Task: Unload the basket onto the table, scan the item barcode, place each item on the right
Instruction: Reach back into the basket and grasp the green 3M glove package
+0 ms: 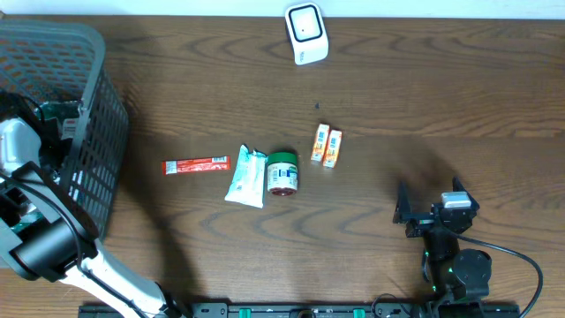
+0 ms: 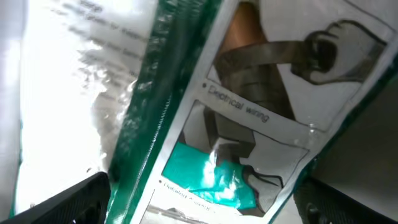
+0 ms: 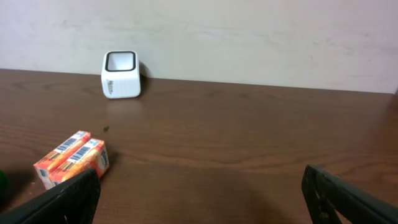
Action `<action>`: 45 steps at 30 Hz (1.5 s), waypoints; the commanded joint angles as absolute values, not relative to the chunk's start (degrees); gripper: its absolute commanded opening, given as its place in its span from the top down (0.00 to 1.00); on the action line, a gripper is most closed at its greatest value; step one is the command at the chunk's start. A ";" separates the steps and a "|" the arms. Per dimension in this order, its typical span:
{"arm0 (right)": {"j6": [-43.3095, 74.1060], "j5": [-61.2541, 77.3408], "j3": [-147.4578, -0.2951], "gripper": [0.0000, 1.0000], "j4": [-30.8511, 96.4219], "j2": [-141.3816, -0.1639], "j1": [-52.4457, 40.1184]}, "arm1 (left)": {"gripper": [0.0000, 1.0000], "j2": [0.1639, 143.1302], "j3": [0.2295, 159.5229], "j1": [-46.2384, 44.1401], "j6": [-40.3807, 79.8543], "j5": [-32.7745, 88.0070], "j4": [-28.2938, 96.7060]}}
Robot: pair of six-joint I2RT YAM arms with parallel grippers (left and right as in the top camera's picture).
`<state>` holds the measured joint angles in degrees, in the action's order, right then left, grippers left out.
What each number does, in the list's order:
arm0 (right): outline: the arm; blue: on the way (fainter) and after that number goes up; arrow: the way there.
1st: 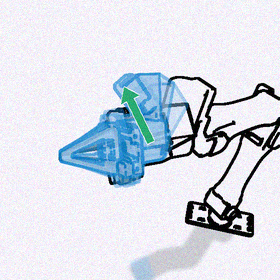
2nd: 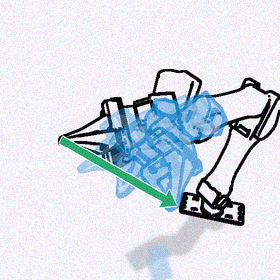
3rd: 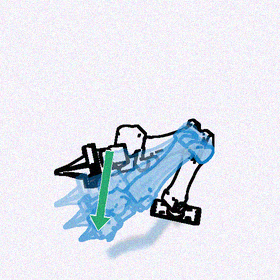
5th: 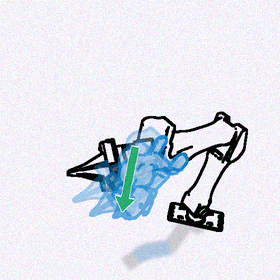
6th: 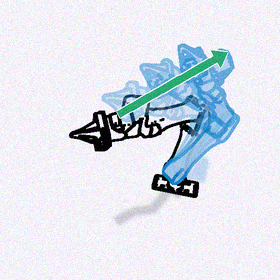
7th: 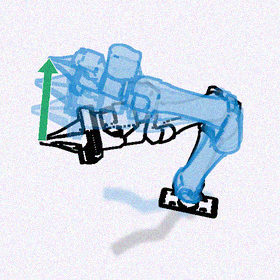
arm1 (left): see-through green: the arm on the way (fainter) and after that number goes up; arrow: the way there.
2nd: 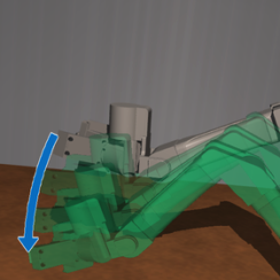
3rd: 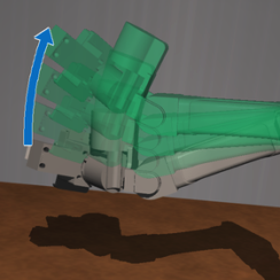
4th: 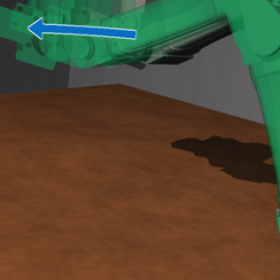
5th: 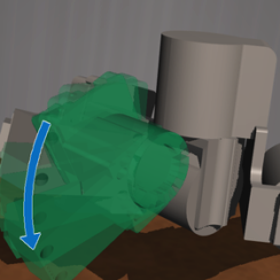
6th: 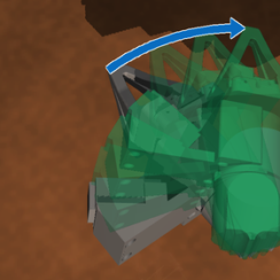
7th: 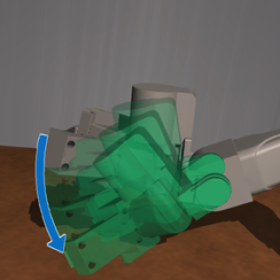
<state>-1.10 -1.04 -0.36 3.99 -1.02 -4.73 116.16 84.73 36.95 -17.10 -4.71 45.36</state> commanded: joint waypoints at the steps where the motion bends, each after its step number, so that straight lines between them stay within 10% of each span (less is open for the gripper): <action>1: -1.78 -0.99 -0.32 0.01 4.19 -0.86 -5.15 | 0.13 119.85 84.03 37.23 -14.39 -13.43 43.92; 6: -1.78 -0.99 -0.32 0.01 4.19 -0.86 -5.15 | 0.38 119.85 83.85 37.21 -14.20 -13.39 42.06; 14: -1.78 -0.99 -0.32 0.01 4.19 -0.86 -5.15 | 0.48 119.85 83.85 37.21 -12.73 -13.85 40.18; 19: -1.78 -0.99 -0.32 0.01 4.16 -0.86 -5.15 | 0.92 118.96 83.94 37.21 -12.49 -14.04 39.92; 31: -1.78 -0.99 -0.32 0.01 4.19 -0.86 -5.15 | 0.93 91.35 84.16 37.15 0.64 -10.31 35.40; 45: -1.78 -0.99 -0.32 0.01 4.16 -0.86 -5.15 | 0.93 48.69 84.14 36.27 20.27 28.71 34.89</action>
